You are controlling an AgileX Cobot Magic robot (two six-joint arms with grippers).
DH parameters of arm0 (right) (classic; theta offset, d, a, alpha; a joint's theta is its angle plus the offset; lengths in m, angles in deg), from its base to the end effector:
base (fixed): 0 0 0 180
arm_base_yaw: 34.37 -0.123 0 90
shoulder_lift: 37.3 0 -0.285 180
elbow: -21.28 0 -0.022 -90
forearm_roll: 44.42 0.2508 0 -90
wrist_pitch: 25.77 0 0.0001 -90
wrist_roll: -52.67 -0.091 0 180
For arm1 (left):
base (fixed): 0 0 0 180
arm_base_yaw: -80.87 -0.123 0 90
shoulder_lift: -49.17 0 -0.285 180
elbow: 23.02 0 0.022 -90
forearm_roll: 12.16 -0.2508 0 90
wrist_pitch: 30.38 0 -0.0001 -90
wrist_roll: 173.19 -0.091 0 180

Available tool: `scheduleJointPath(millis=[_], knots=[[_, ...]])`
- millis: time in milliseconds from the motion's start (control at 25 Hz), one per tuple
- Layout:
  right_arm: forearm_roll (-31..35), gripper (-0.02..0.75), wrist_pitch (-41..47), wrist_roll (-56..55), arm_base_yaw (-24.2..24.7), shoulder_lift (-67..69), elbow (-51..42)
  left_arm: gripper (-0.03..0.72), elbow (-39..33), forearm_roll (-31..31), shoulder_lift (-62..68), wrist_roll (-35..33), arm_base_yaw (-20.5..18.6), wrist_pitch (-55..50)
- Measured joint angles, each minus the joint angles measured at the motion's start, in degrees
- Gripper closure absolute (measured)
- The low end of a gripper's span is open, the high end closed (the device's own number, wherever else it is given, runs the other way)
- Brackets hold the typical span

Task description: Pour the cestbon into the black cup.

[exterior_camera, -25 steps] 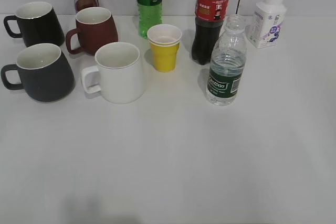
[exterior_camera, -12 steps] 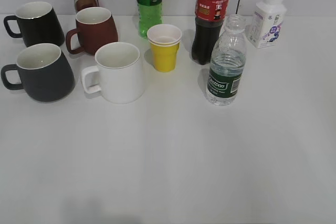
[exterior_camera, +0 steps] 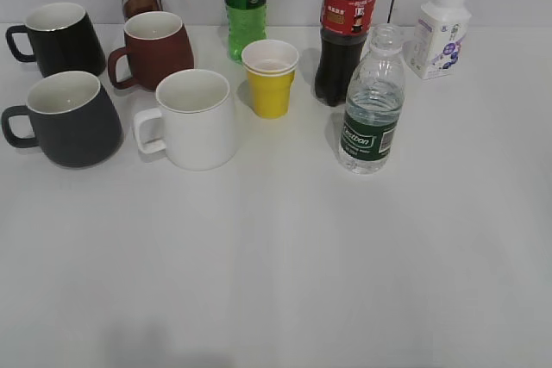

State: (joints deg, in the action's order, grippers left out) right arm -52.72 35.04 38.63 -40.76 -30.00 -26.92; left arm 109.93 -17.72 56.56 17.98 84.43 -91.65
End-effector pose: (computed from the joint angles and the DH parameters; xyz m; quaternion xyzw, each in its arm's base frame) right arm -0.0061 -0.0122 0.2797 0.0599 0.8451 0.0222 0.5307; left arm -0.0092 0.0083 0.2841 -0.0590 0.8437 -0.0201 0.5333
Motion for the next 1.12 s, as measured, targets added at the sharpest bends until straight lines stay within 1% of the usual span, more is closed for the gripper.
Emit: scheduleJointPath(millis=[200, 280, 400, 520, 600, 760, 840, 920, 1000, 1080, 1120], knots=[[0.0, 0.163, 0.0, 0.0, 0.0, 0.0, 0.0, 0.462, 0.13, 0.18, 0.0, 0.0, 0.0, 0.29], [0.0, 0.163, 0.0, 0.0, 0.0, 0.0, 0.0, 0.462, 0.86, 0.61, 0.62, 0.0, 0.0, 3.39], [0.0, 0.163, 0.0, 0.0, 0.0, 0.0, 0.0, 0.462, 0.8, -0.14, 2.21, 0.0, 0.0, 17.66], [0.0, 0.163, 0.0, 0.0, 0.0, 0.0, 0.0, 0.461, -0.82, -2.44, 5.46, 0.0, 0.0, 37.21], [0.0, 0.163, 0.0, 0.0, 0.0, 0.0, 0.0, 0.46, -2.37, -4.37, 9.08, 0.0, 0.0, 46.42], [0.15, 0.163, 0.0, 0.0, 0.0, 0.0, 0.0, 0.453, -6.57, -8.96, 19.2, 0.0, -0.09, 59.46], [0.17, 0.163, 0.0, 0.0, 0.0, 0.0, 0.0, 0.451, -10.16, -11.73, 25.57, 0.0, -0.13, 65.73], [0.17, 0.163, 0.0, 0.0, 0.0, 0.0, 0.0, 0.45, -13.49, -12.82, 33.62, 0.0, -0.2, 74.19], [0.17, 0.163, 0.0, 0.0, 0.0, 0.0, 0.0, 0.45, -15.17, -13.17, 41.84, 0.0, -1.23, 81.17], [0.17, 0.163, 0.0, 0.0, 0.0, 0.0, 0.0, 0.45, -15.48, -13.17, 51.35, -0.08, -3.78, 87.94], [0.22, 0.163, 0.0, 0.0, 0.0, 0.0, 0.0, 0.45, -15.49, -13.17, 56.59, -0.14, -5.75, 90.37]])
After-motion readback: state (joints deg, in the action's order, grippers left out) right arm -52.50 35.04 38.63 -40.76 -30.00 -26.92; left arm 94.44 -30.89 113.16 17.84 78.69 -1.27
